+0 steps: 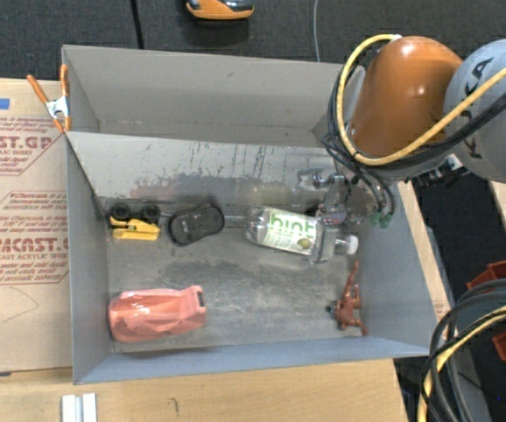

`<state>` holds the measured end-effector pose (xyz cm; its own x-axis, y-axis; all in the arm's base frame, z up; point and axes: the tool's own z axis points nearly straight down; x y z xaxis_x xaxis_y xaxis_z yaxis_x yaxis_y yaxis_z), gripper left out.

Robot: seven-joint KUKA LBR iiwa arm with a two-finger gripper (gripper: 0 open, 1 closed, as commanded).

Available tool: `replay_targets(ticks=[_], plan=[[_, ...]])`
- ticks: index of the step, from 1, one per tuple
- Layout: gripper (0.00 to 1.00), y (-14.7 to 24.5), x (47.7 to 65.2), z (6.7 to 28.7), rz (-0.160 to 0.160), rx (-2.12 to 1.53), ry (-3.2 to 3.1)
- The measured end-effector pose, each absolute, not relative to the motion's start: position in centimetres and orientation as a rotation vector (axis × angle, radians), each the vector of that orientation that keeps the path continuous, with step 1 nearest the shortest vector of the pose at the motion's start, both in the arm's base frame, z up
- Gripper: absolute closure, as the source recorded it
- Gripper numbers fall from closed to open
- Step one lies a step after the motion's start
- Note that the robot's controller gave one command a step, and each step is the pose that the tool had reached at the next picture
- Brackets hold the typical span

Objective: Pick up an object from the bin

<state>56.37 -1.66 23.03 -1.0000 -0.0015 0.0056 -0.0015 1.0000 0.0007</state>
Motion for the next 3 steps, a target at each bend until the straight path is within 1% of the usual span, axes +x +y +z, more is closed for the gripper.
replay_targets(ticks=[1,2,3], plan=[[0.00,-1.7,56.5,23.5,-0.001,0.002,-3.144],[0.00,-1.8,56.6,20.0,0.001,0.108,-3.149],[0.00,-1.9,57.3,16.9,-0.002,-0.012,-3.142]])
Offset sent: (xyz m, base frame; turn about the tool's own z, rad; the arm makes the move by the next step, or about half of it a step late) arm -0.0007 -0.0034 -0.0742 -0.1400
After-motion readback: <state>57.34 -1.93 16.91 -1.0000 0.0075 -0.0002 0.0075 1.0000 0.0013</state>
